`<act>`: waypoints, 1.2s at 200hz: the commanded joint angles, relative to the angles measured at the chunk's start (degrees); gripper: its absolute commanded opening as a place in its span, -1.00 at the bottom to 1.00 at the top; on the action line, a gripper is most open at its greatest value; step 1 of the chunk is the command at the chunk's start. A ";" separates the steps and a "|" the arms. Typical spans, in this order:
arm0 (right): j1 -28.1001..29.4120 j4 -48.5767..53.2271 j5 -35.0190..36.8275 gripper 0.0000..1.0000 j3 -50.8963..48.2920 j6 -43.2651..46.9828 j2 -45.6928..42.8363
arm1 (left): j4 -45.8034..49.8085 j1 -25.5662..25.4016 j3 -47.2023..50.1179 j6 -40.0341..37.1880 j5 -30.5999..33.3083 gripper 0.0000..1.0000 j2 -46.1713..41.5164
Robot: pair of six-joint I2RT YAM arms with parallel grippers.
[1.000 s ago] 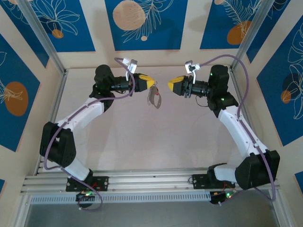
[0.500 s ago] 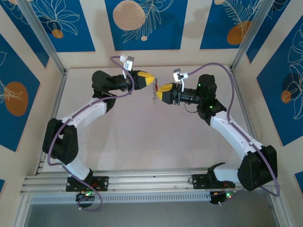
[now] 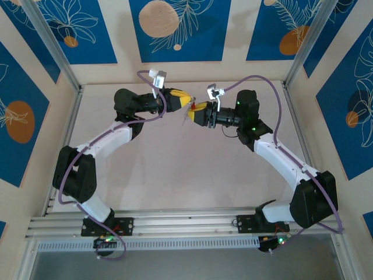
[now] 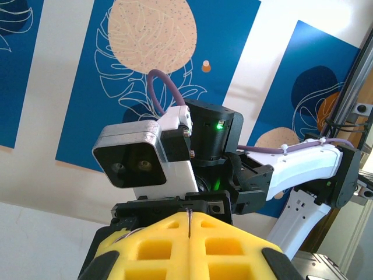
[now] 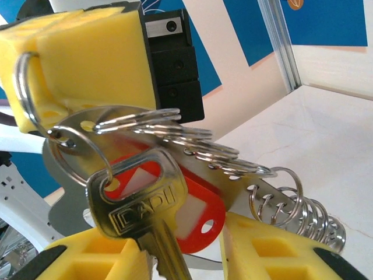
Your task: Put the keys on the keyring
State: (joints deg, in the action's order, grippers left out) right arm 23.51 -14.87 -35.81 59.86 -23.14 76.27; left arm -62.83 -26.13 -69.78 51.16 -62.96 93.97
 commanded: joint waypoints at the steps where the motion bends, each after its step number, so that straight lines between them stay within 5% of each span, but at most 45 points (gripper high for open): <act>1: 0.36 3.25 1.78 -0.39 2.41 3.00 -2.08 | -3.27 -0.59 -0.18 0.61 -1.11 -1.00 0.31; 58: 1.53 7.32 1.54 -1.00 3.77 6.55 -1.91 | -2.94 -0.59 -0.79 0.51 -0.33 -1.00 0.66; 155: 6.11 11.45 2.20 -1.00 2.87 9.84 0.56 | -1.86 -0.59 -1.02 -0.63 0.60 -1.00 0.20; 240: -0.05 12.31 6.98 -1.00 -0.16 8.30 -8.24 | 1.77 -0.59 0.52 -3.75 -0.25 -1.00 -1.30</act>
State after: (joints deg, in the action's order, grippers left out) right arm 25.08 -3.75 -30.26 60.23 -14.98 71.37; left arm -61.01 -26.17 -69.71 49.52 -62.57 94.30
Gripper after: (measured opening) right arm 0.069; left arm 0.047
